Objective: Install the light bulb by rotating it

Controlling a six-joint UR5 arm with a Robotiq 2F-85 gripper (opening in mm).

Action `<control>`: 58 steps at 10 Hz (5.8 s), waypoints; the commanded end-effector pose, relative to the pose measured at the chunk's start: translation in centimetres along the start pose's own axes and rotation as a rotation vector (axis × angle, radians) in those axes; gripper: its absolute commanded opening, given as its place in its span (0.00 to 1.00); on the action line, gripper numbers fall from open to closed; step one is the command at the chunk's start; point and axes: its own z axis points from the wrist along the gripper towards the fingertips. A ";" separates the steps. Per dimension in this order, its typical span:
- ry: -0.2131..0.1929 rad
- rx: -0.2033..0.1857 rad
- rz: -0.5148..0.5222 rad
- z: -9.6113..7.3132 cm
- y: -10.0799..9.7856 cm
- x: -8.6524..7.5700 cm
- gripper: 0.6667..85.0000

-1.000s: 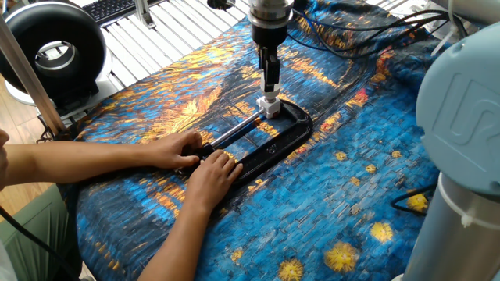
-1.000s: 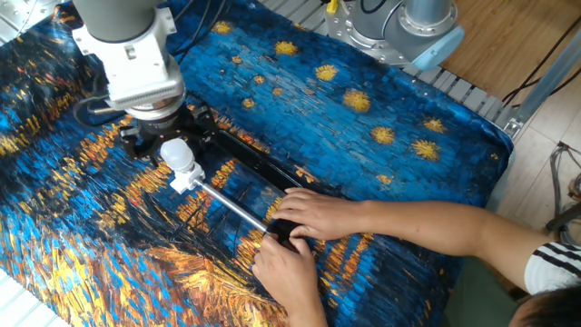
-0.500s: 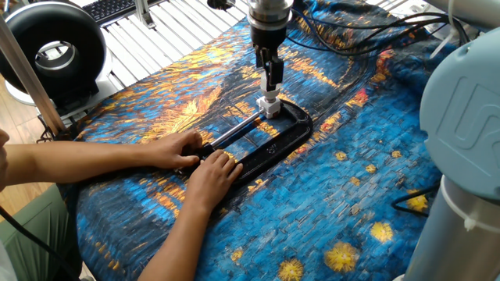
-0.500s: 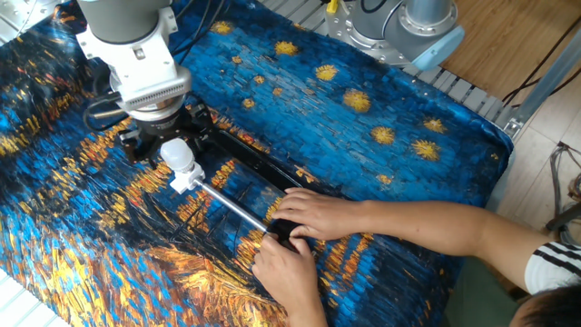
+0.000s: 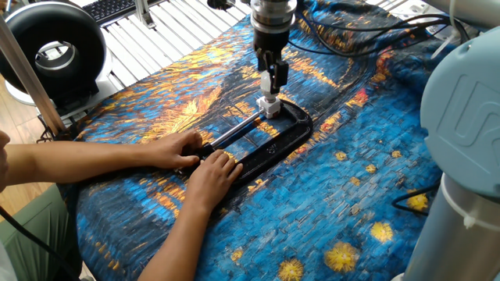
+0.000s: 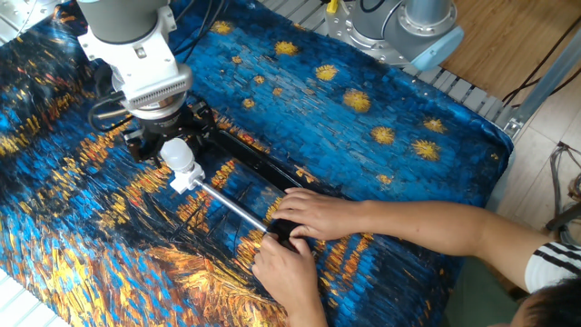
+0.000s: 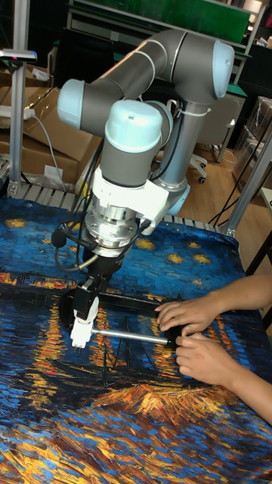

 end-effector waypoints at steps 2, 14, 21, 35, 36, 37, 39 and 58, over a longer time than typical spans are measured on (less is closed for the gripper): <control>-0.004 -0.028 0.034 -0.3 1.0 0.1 0.84; -0.014 0.014 0.077 -0.6 0.1 -0.4 0.60; -0.024 0.067 0.143 -0.7 -1.3 -0.5 0.36; -0.126 0.117 0.418 -0.6 -4.4 -0.3 0.17; -0.122 0.112 0.415 -0.5 -4.2 -0.3 0.17; -0.114 0.112 0.410 -0.4 -4.2 -0.2 0.16; -0.098 0.112 0.413 -0.3 -4.2 0.2 0.15; -0.002 -0.001 0.742 -3.6 -0.9 0.1 0.73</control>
